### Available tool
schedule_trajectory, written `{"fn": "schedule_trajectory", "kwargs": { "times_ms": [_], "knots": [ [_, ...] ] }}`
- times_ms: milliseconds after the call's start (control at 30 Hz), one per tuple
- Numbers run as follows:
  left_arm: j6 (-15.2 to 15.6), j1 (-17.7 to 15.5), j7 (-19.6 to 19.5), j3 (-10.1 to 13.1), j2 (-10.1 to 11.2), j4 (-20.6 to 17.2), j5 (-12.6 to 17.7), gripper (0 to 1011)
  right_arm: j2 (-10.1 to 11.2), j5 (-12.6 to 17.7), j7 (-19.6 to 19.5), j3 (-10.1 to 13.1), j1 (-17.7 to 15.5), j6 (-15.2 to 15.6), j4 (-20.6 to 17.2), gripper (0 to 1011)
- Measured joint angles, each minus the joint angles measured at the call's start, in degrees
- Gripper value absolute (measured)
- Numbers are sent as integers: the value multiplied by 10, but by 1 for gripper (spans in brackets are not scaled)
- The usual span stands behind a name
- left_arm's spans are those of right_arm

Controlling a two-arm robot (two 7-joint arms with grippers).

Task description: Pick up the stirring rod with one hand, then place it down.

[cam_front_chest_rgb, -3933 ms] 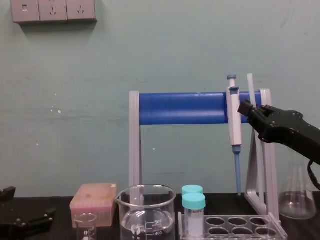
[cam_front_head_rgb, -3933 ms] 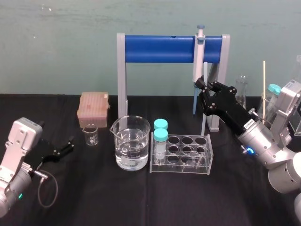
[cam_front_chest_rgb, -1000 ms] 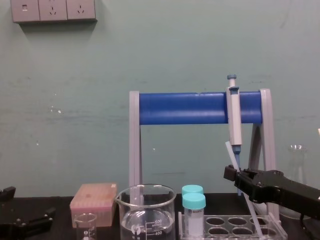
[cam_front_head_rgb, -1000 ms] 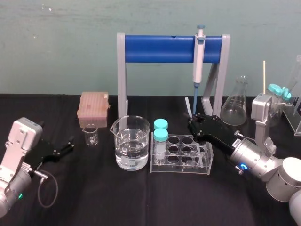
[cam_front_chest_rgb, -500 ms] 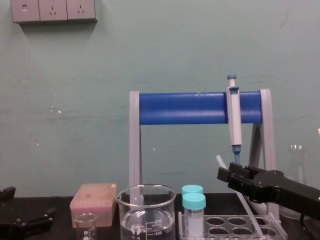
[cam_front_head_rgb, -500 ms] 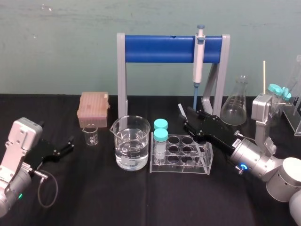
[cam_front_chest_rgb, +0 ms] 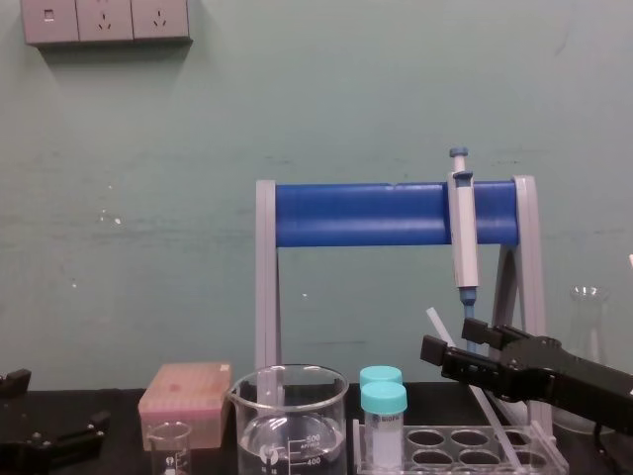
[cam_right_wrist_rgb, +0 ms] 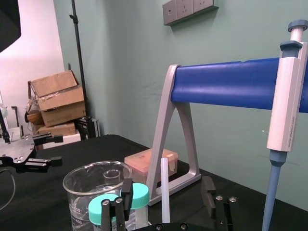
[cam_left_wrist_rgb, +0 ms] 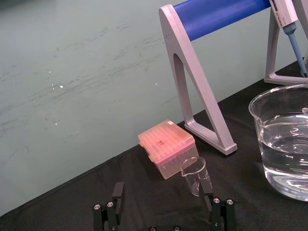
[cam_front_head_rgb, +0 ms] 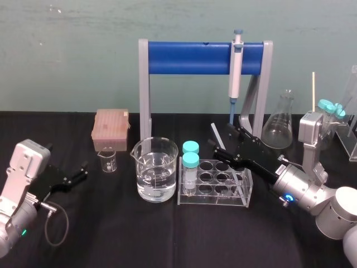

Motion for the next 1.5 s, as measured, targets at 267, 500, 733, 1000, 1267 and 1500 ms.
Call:
{"fn": "schedule_trajectory", "kwargs": {
  "times_ms": [267,500,733,1000,1267,1500],
  "knots": [
    [0,0,0,0,0,0,0,1000,1,14,14,9,-7,-19,-31,1003],
    [0,0,0,0,0,0,0,1000,10,27,-19,29,-33,-28,-114,1003],
    [0,0,0,0,0,0,0,1000,35,7,-143,55,-85,33,-204,1003],
    [0,0,0,0,0,0,0,1000,81,-13,-243,71,-163,182,-294,1003],
    [0,0,0,0,0,0,0,1000,109,-15,-253,60,-185,270,-312,1003],
    [0,0,0,0,0,0,0,1000,107,-28,-260,53,-181,263,-307,1003]
  ]
}}
